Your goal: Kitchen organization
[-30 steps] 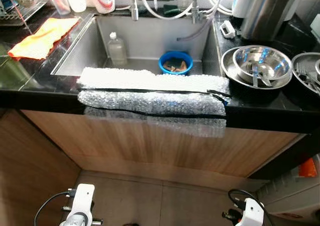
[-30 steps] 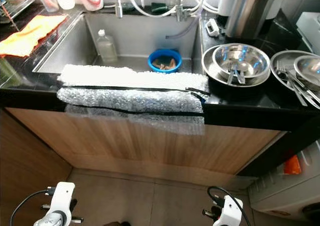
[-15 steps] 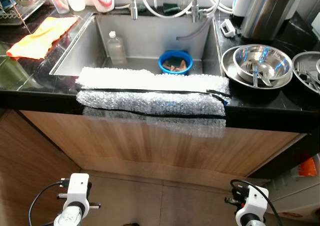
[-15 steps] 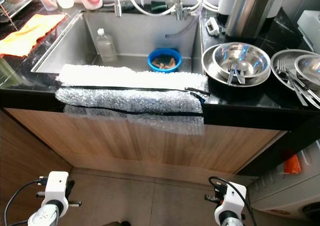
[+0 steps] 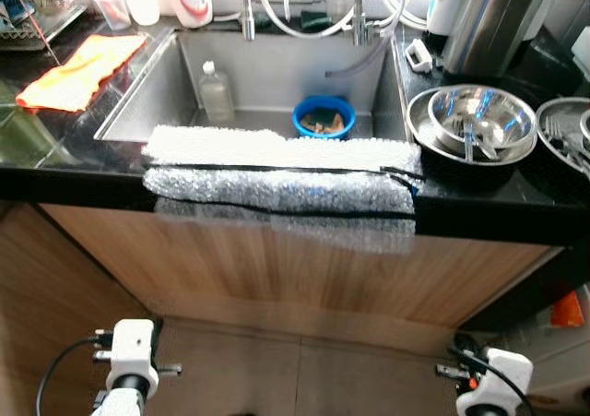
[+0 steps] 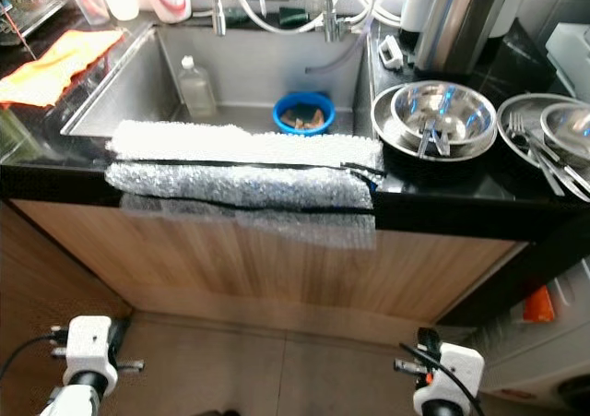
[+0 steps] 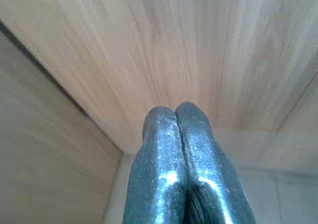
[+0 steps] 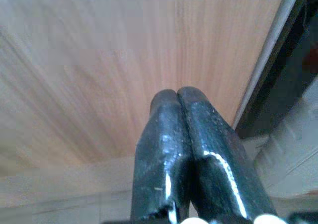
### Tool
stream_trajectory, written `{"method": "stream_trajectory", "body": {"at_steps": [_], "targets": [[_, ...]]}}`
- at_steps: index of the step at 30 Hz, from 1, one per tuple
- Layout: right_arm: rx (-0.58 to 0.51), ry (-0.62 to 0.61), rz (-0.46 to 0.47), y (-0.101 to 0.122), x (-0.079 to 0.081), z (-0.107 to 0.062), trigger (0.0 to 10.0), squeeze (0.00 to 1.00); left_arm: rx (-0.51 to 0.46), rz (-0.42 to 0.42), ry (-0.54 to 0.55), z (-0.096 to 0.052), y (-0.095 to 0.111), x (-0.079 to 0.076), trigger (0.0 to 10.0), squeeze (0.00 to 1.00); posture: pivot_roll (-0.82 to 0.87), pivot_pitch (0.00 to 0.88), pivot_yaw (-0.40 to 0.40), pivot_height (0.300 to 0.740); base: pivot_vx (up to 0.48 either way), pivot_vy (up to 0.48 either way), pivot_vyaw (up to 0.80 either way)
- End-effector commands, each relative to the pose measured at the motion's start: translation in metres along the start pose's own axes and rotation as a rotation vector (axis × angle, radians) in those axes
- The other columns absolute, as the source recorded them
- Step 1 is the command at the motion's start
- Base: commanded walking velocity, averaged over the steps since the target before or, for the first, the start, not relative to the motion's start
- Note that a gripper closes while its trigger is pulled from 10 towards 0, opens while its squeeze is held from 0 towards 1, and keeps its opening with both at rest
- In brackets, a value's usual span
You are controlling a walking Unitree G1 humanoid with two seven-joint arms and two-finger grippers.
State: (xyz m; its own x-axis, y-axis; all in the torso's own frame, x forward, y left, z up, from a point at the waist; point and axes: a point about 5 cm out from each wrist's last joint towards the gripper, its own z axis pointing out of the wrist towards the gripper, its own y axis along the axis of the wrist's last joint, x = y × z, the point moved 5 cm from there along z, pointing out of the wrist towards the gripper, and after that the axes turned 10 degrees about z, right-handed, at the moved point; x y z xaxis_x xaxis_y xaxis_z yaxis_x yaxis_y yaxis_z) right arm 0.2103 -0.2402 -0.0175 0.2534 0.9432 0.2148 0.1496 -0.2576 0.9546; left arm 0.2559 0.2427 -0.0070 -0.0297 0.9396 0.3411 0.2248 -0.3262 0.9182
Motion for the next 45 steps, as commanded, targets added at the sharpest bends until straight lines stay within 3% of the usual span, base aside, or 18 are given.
{"method": "stream_trajectory", "body": {"at_steps": [1, 8, 13, 19, 23, 25, 28, 32, 42, 44, 45], "targets": [[-0.019, 0.023, -0.019, 0.01, 0.007, -0.003, 10.0, 0.0, -0.024, 0.032, -0.012, -0.004, 0.008, 0.007, 10.0, 0.0, -0.03, 0.036, 0.041, 0.74, 0.0, 0.0, 0.0], [-0.067, 0.0, -0.042, 0.037, 0.012, -0.019, 10.0, 0.0, -0.053, 0.034, 0.079, -0.015, 0.025, 0.038, 10.0, 0.0, -0.04, 0.01, 0.039, 0.74, 0.0, 0.0, 0.0], [-0.069, -0.001, -0.057, 0.043, 0.017, -0.022, 10.0, 0.0, -0.051, 0.047, 0.157, -0.015, 0.033, 0.058, 10.0, 0.0, -0.05, 0.0, 0.048, 0.74, 0.0, 0.0, 0.0], [-0.112, 0.02, -0.08, 0.068, 0.03, -0.027, 10.0, 0.0, -0.183, 0.12, 0.232, -0.029, 0.085, 0.083, 10.0, 0.0, -0.02, 0.0, 0.046, 0.74, 0.0, 0.0, 0.0], [-0.17, 0.046, -0.086, 0.089, 0.042, -0.018, 10.0, 0.0, -0.268, 0.122, 0.263, -0.025, 0.117, 0.089, 10.0, 0.0, -0.01, 0.0, 0.041, 0.74, 0.0, 0.0, 0.0], [-0.188, 0.052, -0.087, 0.095, 0.045, -0.015, 10.0, 0.0, -0.287, 0.118, 0.263, -0.023, 0.124, 0.089, 10.0, 0.0, -0.01, 0.001, 0.043, 0.74, 0.0, 0.0, 0.0], [-0.259, 0.083, -0.094, 0.121, 0.059, 0.0, 10.0, 0.0, -0.352, 0.117, 0.239, -0.01, 0.155, 0.076, 10.0, 0.0, -0.02, 0.036, 0.038, 0.74, 0.0, 0.0, 0.0], [-0.297, 0.092, -0.088, 0.135, 0.066, 0.006, 10.0, 0.0, -0.383, 0.11, 0.219, -0.003, 0.169, 0.068, 10.0, 0.0, -0.02, 0.052, 0.039, 0.74, 0.0, 0.0, 0.0], [-0.292, 0.091, -0.088, 0.139, 0.069, 0.008, 10.0, 0.0, -0.371, 0.11, 0.215, -0.001, 0.173, 0.066, 10.0, 0.0, -0.02, 0.054, 0.039, 0.74, 0.0, 0.0, 0.0], [-0.353, 0.135, -0.088, 0.152, 0.09, 0.023, 10.0, 0.0, -0.458, 0.108, 0.074, 0.027, 0.198, 0.03, 10.0, 0.0, -0.03, 0.089, 0.032, 0.74, 0.0, 0.0, 0.0], [-0.36, 0.14, -0.089, 0.153, 0.092, 0.025, 10.0, 0.0, -0.468, 0.109, 0.058, 0.03, 0.202, 0.025, 10.0, 0.0, -0.03, 0.089, 0.032, 0.74, 0.0, 0.0, 0.0]]}}
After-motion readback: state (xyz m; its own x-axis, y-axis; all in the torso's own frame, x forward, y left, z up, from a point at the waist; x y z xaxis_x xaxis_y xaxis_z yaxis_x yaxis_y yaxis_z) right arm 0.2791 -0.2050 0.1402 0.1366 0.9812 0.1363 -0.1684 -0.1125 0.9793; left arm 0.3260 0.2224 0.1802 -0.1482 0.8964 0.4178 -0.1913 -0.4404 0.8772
